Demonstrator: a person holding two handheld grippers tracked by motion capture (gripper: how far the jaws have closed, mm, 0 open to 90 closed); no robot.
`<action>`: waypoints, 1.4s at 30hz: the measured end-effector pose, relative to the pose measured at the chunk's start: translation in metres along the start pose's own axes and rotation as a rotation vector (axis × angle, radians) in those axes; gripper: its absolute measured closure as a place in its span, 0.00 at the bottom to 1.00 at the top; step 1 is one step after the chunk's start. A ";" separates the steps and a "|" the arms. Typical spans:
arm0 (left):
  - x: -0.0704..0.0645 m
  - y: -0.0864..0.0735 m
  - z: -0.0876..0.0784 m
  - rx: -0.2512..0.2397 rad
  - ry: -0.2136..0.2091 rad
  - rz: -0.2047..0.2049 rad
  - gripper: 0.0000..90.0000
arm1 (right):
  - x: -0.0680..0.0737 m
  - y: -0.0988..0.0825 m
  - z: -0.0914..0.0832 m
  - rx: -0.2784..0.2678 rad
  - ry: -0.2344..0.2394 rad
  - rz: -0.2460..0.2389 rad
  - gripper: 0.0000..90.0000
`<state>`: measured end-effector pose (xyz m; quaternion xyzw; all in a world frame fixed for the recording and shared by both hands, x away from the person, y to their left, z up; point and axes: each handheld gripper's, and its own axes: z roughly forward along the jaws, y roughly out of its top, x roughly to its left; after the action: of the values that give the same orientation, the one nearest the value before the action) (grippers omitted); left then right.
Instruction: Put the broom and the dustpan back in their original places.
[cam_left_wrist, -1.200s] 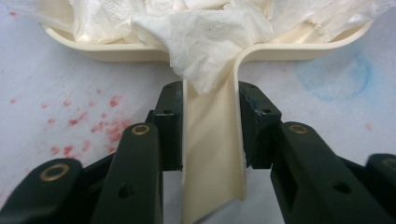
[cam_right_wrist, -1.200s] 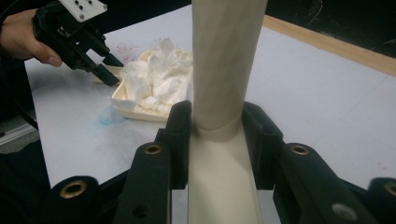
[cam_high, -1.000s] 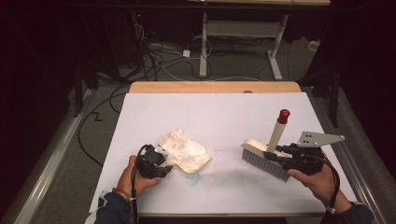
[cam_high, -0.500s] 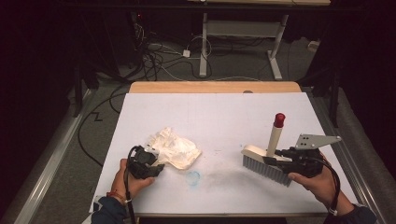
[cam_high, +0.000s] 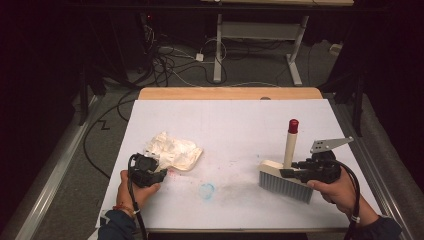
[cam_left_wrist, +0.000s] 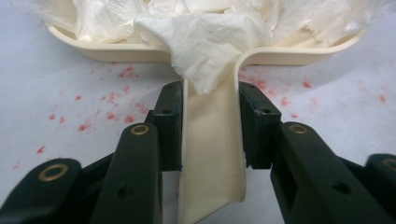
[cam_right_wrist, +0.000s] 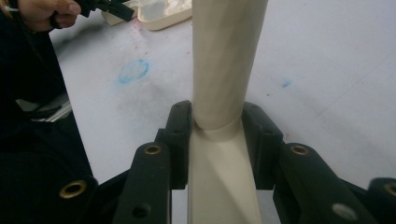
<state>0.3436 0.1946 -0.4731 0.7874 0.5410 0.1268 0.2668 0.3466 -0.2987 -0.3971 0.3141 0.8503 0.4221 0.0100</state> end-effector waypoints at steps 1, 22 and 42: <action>0.000 0.000 0.000 -0.004 0.006 -0.012 0.69 | -0.002 0.000 0.000 0.004 0.000 0.004 0.75; -0.002 0.003 0.004 -0.050 0.068 -0.157 0.58 | -0.053 0.011 0.020 0.021 -0.066 0.125 0.72; -0.020 0.000 -0.005 -0.065 0.035 -0.071 0.47 | -0.057 0.024 0.023 0.023 -0.153 0.102 0.68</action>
<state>0.3337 0.1770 -0.4673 0.7563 0.5688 0.1486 0.2870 0.4117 -0.3025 -0.4093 0.3883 0.8347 0.3873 0.0497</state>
